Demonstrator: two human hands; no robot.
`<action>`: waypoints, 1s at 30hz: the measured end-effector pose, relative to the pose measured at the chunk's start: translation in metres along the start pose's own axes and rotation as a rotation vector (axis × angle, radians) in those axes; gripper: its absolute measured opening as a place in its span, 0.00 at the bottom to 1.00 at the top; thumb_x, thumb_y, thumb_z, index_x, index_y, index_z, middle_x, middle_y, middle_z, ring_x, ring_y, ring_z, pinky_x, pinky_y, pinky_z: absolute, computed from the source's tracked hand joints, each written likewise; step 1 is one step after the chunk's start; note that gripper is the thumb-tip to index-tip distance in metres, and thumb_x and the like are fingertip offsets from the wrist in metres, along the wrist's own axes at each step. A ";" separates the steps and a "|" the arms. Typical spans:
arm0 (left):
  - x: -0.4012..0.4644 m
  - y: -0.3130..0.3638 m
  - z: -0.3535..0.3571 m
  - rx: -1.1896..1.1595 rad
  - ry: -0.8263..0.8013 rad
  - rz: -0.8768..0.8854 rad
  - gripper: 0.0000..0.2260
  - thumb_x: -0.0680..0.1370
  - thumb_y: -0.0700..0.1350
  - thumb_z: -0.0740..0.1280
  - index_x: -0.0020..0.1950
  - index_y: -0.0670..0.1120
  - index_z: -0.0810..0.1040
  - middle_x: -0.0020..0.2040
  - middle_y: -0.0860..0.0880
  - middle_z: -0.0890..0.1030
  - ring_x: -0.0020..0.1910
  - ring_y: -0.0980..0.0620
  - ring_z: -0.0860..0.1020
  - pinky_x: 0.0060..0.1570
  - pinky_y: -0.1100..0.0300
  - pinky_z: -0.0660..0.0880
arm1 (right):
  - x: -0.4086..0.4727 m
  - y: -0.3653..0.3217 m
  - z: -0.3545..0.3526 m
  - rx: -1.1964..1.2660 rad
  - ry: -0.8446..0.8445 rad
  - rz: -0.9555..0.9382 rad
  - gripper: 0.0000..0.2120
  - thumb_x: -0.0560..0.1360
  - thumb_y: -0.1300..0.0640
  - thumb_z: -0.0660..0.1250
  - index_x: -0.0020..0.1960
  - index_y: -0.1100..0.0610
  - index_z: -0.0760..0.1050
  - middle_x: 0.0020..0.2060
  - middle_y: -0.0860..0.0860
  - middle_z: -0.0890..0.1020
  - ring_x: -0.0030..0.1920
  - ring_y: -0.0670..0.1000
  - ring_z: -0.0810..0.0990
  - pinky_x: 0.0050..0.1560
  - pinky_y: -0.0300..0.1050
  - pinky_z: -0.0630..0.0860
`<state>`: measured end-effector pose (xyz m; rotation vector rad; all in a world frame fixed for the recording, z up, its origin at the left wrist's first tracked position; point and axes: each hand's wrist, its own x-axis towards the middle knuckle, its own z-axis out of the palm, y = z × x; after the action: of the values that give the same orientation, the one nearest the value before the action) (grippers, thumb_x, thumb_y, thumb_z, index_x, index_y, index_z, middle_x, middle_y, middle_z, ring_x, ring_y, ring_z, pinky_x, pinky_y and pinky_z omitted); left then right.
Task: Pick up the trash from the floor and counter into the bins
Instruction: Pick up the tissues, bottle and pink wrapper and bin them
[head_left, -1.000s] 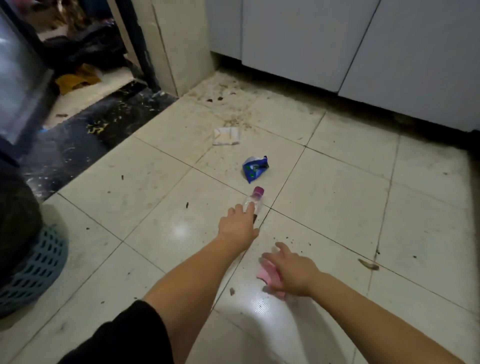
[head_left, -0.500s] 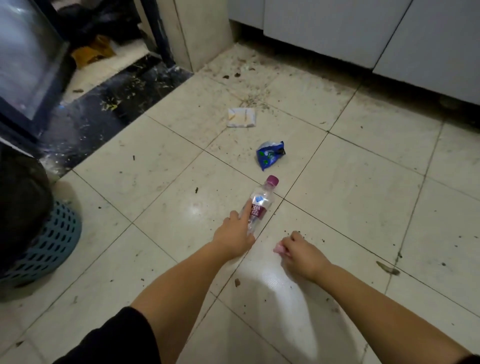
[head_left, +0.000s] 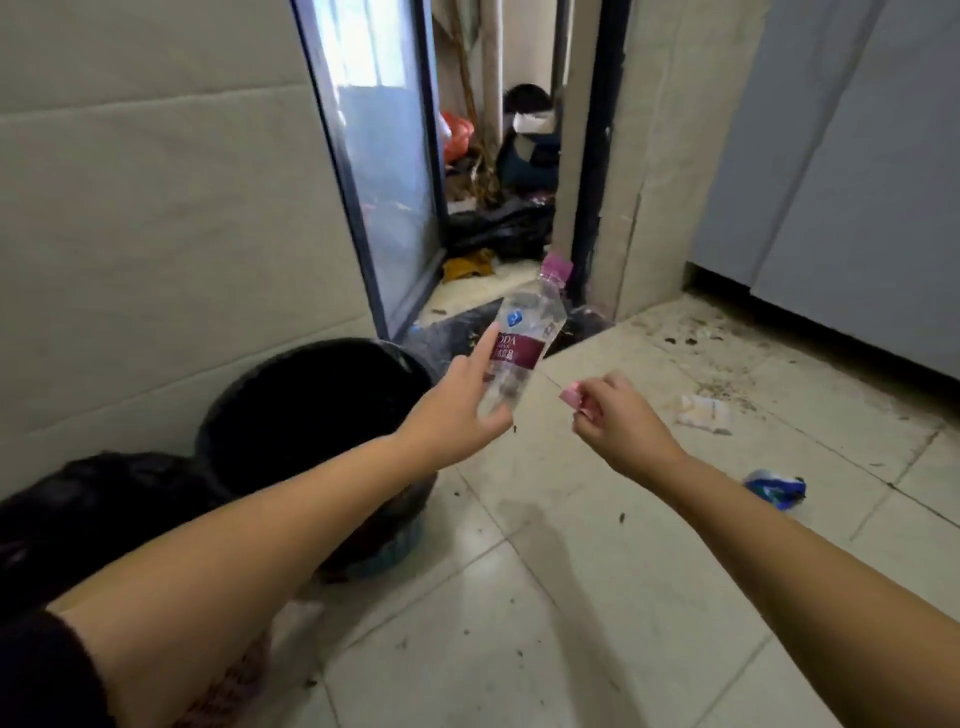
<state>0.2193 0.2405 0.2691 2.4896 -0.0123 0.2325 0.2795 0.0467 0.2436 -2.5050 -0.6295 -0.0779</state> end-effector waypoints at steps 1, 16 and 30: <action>-0.007 -0.014 -0.025 -0.014 0.030 -0.015 0.39 0.73 0.51 0.65 0.76 0.61 0.42 0.67 0.45 0.69 0.58 0.46 0.77 0.59 0.48 0.76 | 0.013 -0.027 0.009 0.028 0.014 -0.042 0.09 0.76 0.59 0.64 0.56 0.58 0.75 0.47 0.50 0.68 0.45 0.51 0.72 0.47 0.39 0.67; -0.167 -0.202 -0.185 -0.018 0.270 -0.308 0.41 0.72 0.50 0.65 0.76 0.62 0.41 0.77 0.50 0.60 0.72 0.53 0.65 0.67 0.55 0.66 | 0.060 -0.209 0.190 -0.324 -0.683 -0.139 0.20 0.78 0.53 0.62 0.68 0.58 0.68 0.65 0.62 0.72 0.65 0.62 0.68 0.62 0.51 0.70; -0.283 -0.257 -0.156 0.459 -0.214 -0.639 0.39 0.75 0.54 0.62 0.76 0.57 0.37 0.63 0.43 0.69 0.56 0.42 0.76 0.49 0.52 0.76 | 0.018 -0.298 0.236 -0.327 -0.545 -0.519 0.22 0.79 0.55 0.56 0.72 0.53 0.62 0.79 0.52 0.44 0.68 0.65 0.65 0.59 0.59 0.75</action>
<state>-0.0686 0.5266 0.1911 2.7948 0.8142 -0.3369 0.1433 0.3990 0.1955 -2.6038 -1.5924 0.3487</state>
